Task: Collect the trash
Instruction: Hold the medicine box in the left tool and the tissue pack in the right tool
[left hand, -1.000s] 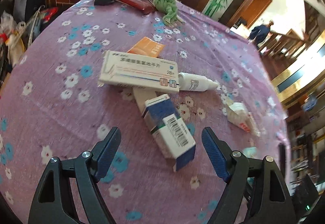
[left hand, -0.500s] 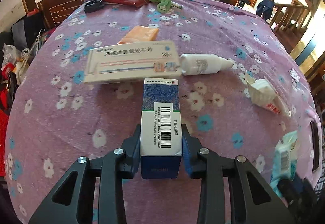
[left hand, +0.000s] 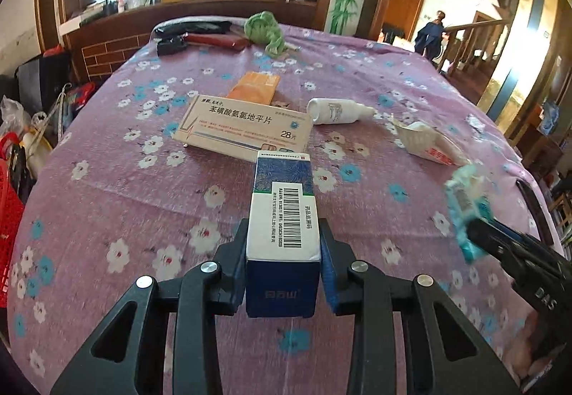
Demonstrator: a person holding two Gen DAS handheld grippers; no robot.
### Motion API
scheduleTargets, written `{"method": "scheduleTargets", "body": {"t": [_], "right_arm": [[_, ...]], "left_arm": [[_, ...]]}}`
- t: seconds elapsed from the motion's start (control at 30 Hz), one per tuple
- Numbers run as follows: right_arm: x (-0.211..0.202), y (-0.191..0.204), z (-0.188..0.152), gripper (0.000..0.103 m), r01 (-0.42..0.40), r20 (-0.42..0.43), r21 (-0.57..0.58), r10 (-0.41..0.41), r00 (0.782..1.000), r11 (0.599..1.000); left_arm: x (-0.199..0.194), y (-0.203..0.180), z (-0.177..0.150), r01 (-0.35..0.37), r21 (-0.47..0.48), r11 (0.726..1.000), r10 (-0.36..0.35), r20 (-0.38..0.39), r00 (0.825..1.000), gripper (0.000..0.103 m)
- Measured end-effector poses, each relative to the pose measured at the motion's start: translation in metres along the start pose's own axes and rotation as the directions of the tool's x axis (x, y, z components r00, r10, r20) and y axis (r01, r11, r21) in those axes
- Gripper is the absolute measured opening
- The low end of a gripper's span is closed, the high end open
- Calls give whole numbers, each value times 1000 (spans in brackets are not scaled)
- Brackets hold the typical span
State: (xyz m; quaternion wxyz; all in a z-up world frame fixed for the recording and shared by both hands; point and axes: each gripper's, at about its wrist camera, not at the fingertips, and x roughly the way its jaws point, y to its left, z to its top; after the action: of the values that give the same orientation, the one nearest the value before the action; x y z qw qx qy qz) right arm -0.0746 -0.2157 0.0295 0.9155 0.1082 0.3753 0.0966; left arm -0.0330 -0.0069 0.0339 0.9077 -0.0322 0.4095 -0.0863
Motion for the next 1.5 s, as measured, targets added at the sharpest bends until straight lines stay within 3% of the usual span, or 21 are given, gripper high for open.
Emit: {"method": "scheduleTargets", "body": {"t": [0.3, 0.6, 0.87, 1.03, 1.5], "right_arm": [[8, 36, -3, 33, -17, -16, -68, 16, 1000, 998], [17, 43, -7, 33, -20, -31, -84, 18, 999, 996], [13, 49, -10, 33, -19, -5, -118, 18, 1000, 993], [11, 55, -12, 33, -19, 8, -150, 21, 1000, 989], [9, 58, -14, 33, -38, 14, -167, 41, 999, 985]], "left_arm": [[-13, 13, -24, 43, -10, 999, -42, 4, 999, 33], [-37, 8, -52, 124, 53, 991, -124, -4, 992, 33], [-43, 11, -51, 49, 56, 997, -55, 108, 993, 33], [-53, 11, -46, -25, 54, 998, 13, 199, 980, 33], [-48, 18, -42, -119, -1, 993, 117, 216, 969, 33]]}}
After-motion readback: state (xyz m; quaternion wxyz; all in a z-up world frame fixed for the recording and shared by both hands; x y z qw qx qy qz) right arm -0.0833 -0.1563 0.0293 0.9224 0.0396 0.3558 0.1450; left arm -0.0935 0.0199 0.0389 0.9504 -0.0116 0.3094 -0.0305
